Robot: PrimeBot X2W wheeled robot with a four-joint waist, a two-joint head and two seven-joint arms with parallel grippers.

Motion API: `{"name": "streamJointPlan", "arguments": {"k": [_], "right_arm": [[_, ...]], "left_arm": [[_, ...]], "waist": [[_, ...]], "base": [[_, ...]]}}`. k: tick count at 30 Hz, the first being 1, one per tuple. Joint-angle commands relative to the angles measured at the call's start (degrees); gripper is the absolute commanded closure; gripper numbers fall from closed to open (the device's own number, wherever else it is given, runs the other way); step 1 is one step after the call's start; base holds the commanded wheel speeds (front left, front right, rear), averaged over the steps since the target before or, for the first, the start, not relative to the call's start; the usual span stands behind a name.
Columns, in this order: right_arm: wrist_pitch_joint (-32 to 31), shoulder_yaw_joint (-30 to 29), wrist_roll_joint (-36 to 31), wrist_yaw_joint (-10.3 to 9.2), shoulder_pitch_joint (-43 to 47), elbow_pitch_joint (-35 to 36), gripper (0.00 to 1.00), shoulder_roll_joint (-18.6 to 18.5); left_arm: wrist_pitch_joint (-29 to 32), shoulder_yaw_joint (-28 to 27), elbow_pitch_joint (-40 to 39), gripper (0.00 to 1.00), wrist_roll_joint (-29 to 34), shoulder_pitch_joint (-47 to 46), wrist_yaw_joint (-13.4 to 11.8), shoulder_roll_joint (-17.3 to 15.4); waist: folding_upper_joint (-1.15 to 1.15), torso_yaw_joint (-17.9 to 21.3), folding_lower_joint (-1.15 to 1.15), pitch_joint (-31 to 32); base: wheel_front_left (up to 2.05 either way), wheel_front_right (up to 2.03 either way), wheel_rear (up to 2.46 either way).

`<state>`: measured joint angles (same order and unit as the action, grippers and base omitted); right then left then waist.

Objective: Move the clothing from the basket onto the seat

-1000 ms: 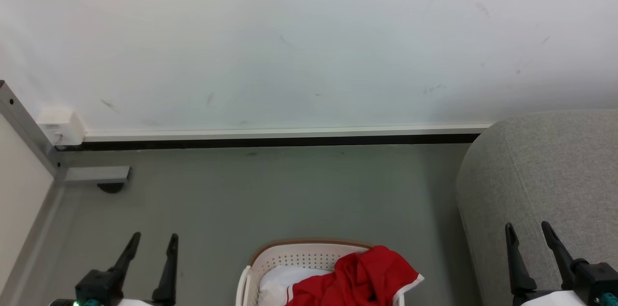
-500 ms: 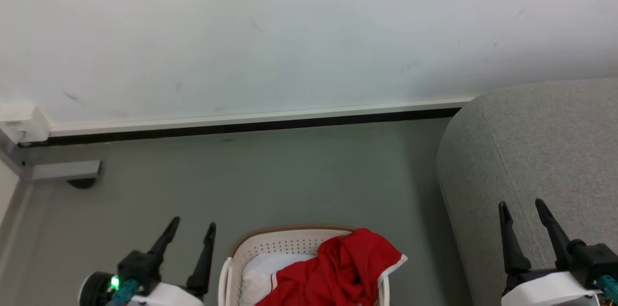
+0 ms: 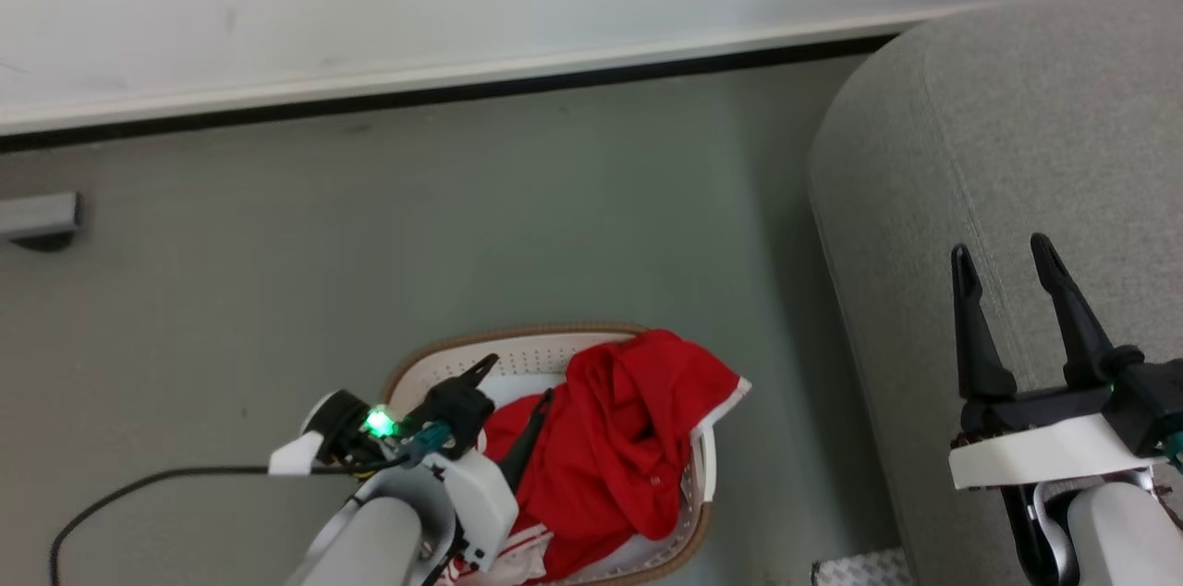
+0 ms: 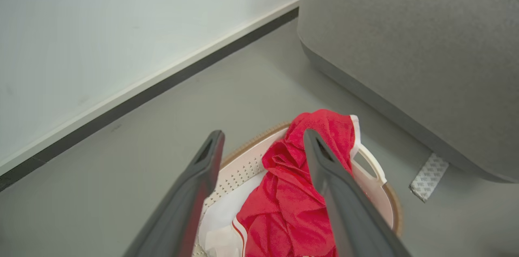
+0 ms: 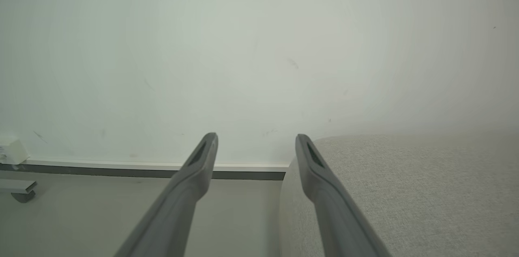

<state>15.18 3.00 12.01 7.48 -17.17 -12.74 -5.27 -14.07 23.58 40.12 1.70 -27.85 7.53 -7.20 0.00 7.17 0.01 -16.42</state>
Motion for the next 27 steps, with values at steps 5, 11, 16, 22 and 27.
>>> {"name": "streamJointPlan", "arguments": {"k": [5,11,16,22,27], "right_arm": [[-0.04,2.08,-0.52,0.02,-3.88,3.50,0.00,1.18],[-0.04,3.81,0.72,0.02,-7.21,7.70,0.00,2.15],[-0.04,4.19,1.15,0.02,-8.03,10.26,0.00,2.29],[-0.03,3.63,0.95,0.02,-7.74,11.19,0.00,2.35],[-0.03,3.13,1.31,0.02,-7.51,12.53,0.00,2.36]], "left_arm": [[3.30,5.24,9.25,0.00,1.41,-7.46,-0.10,0.91],[6.89,9.44,18.22,0.00,3.77,-15.73,-0.10,1.25],[8.88,10.30,23.64,0.00,3.96,-21.23,-0.40,1.74],[11.72,10.91,29.17,0.00,3.89,-25.34,-1.66,2.51],[14.57,11.71,31.53,0.00,4.51,-27.25,-3.16,2.36]], "waist": [[0.00,2.45,-0.01,-9.98],[0.00,3.27,-0.01,-17.98],[0.00,3.28,-0.01,-23.17],[0.00,3.21,-0.01,-26.71],[0.00,3.64,-0.01,-28.64]], "base": [[0.00,0.00,0.00],[0.00,0.00,0.00],[0.00,0.00,0.00],[0.00,0.00,0.00],[0.00,0.00,0.00]]}}
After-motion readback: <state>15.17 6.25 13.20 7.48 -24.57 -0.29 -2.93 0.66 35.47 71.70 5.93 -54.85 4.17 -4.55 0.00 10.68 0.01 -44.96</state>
